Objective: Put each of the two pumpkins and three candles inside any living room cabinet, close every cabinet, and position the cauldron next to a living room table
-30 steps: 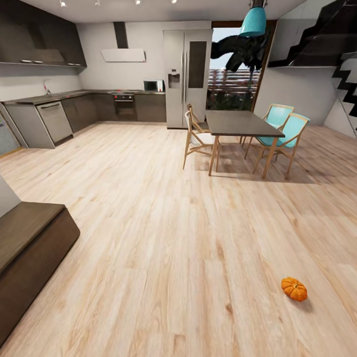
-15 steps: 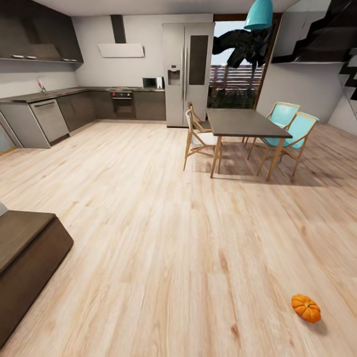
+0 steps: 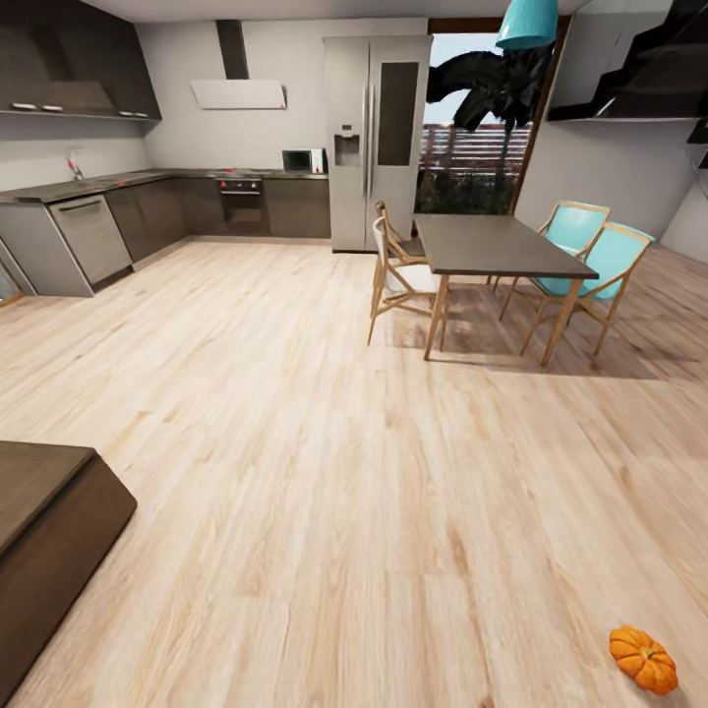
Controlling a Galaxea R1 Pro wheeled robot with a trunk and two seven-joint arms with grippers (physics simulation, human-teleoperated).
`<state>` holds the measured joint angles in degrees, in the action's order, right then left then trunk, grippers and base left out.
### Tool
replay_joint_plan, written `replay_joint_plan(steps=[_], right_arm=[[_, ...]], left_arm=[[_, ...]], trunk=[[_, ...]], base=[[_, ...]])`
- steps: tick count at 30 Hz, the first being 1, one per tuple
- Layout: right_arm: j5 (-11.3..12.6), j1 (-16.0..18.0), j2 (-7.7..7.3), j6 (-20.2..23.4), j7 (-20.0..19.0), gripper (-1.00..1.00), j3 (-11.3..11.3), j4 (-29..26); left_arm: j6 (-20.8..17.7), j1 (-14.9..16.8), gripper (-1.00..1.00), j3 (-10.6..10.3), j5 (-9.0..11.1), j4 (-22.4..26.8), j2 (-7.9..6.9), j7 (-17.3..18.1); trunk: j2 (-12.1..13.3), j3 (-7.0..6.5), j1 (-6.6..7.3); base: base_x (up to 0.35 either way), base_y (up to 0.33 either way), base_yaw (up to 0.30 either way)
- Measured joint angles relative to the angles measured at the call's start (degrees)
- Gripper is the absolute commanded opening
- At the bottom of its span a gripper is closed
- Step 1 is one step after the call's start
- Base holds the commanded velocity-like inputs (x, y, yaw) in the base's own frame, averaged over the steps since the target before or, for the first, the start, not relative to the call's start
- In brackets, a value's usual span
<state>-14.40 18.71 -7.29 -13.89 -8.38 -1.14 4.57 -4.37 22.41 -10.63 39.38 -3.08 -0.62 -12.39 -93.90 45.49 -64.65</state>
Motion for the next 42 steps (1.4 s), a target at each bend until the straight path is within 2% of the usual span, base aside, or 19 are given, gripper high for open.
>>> replay_joint_plan(steps=[12, 35, 42], right_arm=[[0.0, 0.0, 0.0, 0.0, 0.0, 1.0, 0.0, 0.0], [0.1, 0.0, 0.0, 0.0, -0.1, 1.0, 0.0, 0.0], [0.0, 0.0, 0.0, 0.0, -0.1, 1.0, 0.0, 0.0]], left_arm=[[0.0, 0.0, 1.0, 0.0, 0.0, 0.0, 0.16, 0.0], [0.0, 0.0, 1.0, 0.0, 0.0, 0.0, 0.35, 0.1], [0.0, 0.0, 1.0, 0.0, -0.1, 0.0, 0.5, 0.1]], trunk=[[0.0, 0.02, 0.0], [0.0, 0.02, 0.0], [0.0, 0.02, 0.0]], base=[[0.329, 0.083, -0.018], [0.329, 0.082, -0.271], [0.329, 0.016, -0.104]])
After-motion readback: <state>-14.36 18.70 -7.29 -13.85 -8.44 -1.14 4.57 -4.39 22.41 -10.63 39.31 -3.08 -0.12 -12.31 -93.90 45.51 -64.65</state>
